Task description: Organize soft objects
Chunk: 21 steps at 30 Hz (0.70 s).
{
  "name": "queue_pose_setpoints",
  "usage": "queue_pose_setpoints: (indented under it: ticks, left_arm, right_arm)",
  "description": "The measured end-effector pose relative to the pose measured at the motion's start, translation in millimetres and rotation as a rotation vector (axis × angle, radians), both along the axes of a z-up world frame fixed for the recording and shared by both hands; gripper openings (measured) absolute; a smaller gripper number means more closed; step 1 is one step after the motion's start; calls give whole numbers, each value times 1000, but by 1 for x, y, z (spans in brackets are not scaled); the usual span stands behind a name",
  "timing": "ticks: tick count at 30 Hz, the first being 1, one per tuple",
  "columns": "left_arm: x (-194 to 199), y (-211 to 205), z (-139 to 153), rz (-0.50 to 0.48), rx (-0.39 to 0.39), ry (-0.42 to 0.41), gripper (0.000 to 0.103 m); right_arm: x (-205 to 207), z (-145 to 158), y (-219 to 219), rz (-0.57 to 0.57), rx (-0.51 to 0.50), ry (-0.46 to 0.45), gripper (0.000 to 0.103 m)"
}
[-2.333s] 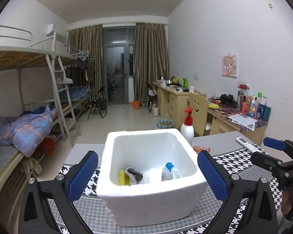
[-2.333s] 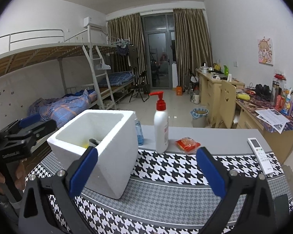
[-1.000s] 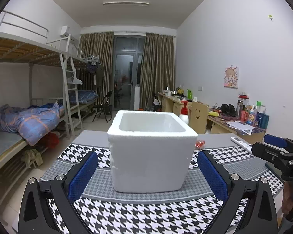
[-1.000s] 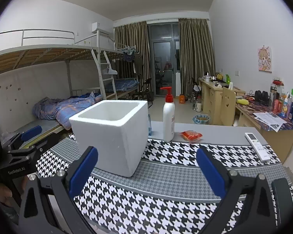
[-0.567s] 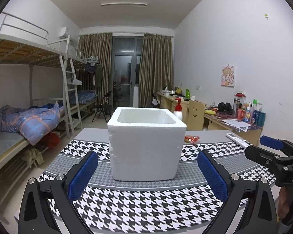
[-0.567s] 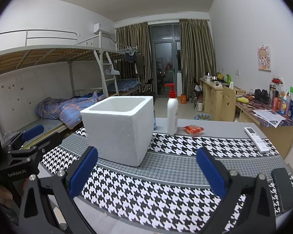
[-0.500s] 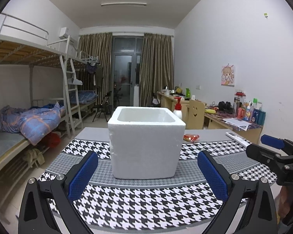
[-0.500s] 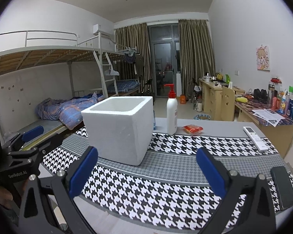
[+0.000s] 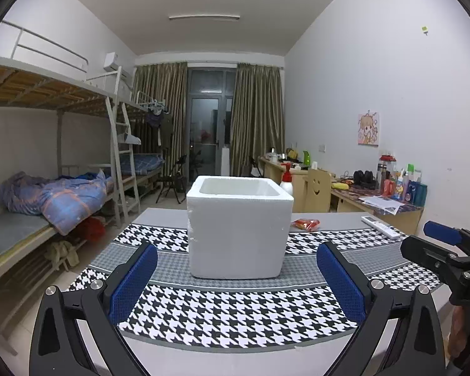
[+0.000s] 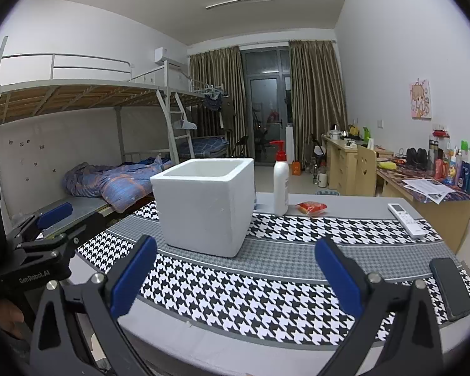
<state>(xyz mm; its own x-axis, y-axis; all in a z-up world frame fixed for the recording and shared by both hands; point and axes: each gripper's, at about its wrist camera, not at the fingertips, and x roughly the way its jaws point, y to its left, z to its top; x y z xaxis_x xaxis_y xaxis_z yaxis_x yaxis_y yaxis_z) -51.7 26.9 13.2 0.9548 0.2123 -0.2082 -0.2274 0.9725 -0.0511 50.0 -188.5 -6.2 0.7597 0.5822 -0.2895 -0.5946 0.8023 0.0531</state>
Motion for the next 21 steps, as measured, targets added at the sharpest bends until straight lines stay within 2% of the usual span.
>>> queue_pose_setpoints:
  ticks: [8, 21]
  left_arm:
    - [-18, -10, -1, -3, 23, -22, 102]
    - [-31, -24, -8, -27, 52, -6, 102]
  right_arm:
    - [-10, -4, -3, -3, -3, -7, 102]
    - [-29, -10, -7, -10, -7, -25, 102]
